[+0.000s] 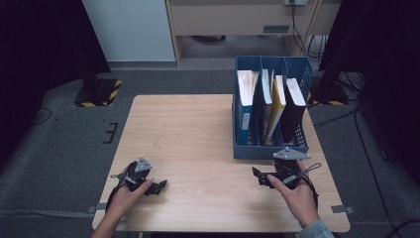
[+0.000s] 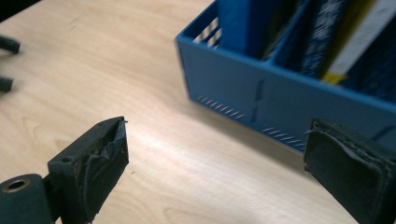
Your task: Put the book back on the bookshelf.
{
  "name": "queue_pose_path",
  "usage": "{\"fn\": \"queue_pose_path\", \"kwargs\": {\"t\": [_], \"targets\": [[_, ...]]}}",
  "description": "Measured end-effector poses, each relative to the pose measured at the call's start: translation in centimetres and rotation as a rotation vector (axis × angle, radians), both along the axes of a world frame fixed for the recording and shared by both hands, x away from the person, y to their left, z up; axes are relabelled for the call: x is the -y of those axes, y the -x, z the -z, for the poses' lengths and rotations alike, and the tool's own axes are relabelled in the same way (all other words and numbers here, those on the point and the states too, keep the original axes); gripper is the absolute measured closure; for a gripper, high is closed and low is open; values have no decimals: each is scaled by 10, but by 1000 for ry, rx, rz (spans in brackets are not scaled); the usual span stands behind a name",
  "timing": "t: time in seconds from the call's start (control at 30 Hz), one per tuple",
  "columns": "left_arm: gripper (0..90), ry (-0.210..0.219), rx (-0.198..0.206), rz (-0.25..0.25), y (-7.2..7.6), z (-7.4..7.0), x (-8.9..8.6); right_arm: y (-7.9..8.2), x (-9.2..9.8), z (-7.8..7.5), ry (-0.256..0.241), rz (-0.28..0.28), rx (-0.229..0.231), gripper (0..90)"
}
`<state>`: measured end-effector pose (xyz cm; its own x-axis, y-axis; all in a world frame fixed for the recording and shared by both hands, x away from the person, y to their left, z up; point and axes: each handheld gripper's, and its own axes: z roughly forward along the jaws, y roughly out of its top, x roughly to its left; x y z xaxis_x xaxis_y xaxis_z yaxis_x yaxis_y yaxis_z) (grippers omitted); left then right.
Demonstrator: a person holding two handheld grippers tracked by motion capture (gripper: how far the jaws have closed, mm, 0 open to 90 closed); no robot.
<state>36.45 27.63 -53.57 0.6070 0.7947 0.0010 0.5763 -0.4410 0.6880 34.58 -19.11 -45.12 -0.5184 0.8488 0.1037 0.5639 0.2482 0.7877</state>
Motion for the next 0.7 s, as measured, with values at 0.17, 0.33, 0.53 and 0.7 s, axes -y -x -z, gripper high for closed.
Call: {"fn": "queue_pose_path", "kwargs": {"t": [0.17,0.33,0.53,0.7], "targets": [[0,-1,0,1,0,0,0,2,-18,14,17,-30,-25,75],[0,-1,-1,4,0,0,0,3,-40,25,37,-73,-39,76],[0,-2,-2,6,0,0,0,9,-71,41,90,-122,-58,75],[0,-2,-2,6,0,0,0,9,-95,56,127,-164,-88,99]]}}
